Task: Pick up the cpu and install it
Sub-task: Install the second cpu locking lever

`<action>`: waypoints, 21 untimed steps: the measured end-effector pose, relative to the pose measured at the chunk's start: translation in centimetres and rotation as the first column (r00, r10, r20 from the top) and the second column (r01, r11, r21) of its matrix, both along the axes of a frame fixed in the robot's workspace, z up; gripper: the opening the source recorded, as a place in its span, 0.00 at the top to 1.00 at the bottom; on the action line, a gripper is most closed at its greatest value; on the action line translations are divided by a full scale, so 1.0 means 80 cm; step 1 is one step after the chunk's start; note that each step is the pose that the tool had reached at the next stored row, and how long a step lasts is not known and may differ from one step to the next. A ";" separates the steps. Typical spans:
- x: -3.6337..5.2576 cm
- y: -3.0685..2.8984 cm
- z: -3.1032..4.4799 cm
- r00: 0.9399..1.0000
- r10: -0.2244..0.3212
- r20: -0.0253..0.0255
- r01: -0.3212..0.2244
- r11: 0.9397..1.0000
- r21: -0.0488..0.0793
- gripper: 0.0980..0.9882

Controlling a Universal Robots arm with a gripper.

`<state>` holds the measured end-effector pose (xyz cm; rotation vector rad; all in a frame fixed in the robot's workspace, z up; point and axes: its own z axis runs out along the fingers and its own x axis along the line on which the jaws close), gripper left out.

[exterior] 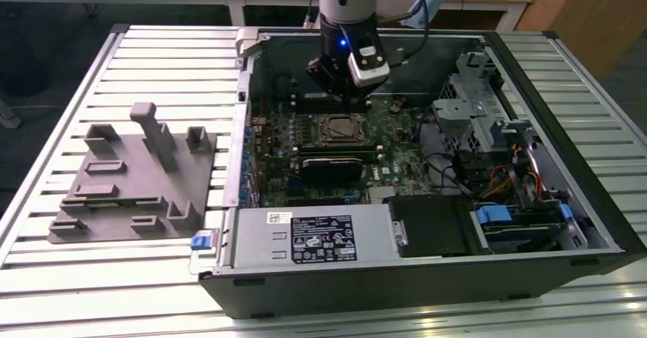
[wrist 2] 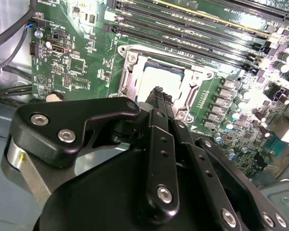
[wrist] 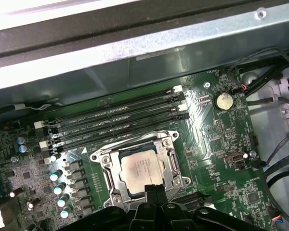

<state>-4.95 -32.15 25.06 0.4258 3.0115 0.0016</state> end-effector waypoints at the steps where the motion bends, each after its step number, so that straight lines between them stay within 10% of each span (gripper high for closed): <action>1: 0.000 -0.0006 0.0000 1.000 0.000 0.000 0.000 1.000 0.000 0.99; 21: 0.000 -0.0183 0.0000 1.000 0.000 0.000 0.000 1.000 0.000 0.99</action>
